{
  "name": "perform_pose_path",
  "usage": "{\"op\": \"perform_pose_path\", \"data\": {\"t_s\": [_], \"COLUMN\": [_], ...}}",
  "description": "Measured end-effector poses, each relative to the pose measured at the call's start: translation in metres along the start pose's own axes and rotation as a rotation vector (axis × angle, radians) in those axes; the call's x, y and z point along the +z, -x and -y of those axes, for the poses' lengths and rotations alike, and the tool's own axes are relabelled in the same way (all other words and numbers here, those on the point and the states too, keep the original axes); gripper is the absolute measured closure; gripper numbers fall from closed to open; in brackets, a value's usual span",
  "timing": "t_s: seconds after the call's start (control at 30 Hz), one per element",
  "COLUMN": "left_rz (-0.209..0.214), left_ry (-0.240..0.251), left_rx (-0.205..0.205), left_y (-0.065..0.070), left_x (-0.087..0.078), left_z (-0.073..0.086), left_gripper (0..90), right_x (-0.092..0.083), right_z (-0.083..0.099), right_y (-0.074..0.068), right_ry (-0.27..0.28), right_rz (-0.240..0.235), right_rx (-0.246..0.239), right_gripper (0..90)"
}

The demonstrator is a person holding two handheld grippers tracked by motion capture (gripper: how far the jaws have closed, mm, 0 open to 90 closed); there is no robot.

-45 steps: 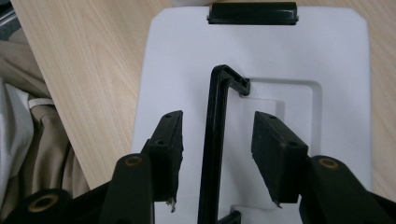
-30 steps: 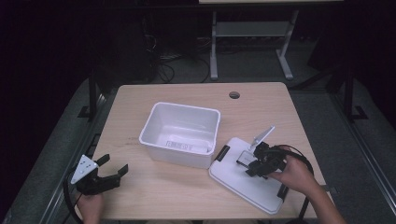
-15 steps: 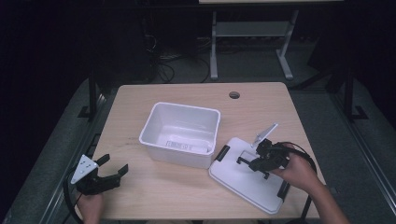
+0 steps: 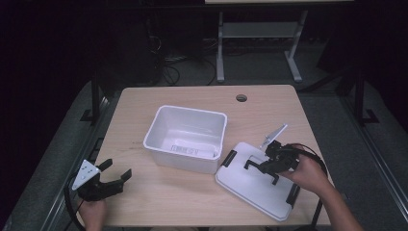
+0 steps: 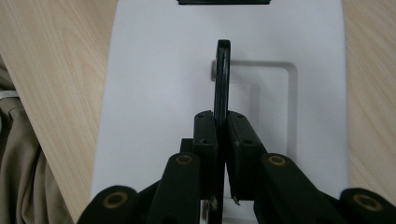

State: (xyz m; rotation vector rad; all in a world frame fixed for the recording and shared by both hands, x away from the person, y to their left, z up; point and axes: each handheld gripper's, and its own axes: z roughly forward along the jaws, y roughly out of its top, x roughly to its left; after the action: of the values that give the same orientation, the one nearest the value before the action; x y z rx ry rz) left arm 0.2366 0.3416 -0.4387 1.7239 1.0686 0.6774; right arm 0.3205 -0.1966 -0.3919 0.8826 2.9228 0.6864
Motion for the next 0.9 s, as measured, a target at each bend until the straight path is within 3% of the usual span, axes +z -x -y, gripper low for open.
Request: {"op": "perform_pose_path", "data": {"t_s": [0.9], "left_rz": [-0.001], "left_ry": [0.001], "left_rx": [0.000], "left_y": [0.0006], "left_x": [0.0004], "left_z": [0.0000], "left_gripper": [13.7], "right_x": [-0.0074], "right_z": [0.0043], "right_y": [0.0036], "right_ry": [0.006], "right_rz": [-0.001], "right_rx": [-0.020], "right_gripper": [84.2]}}
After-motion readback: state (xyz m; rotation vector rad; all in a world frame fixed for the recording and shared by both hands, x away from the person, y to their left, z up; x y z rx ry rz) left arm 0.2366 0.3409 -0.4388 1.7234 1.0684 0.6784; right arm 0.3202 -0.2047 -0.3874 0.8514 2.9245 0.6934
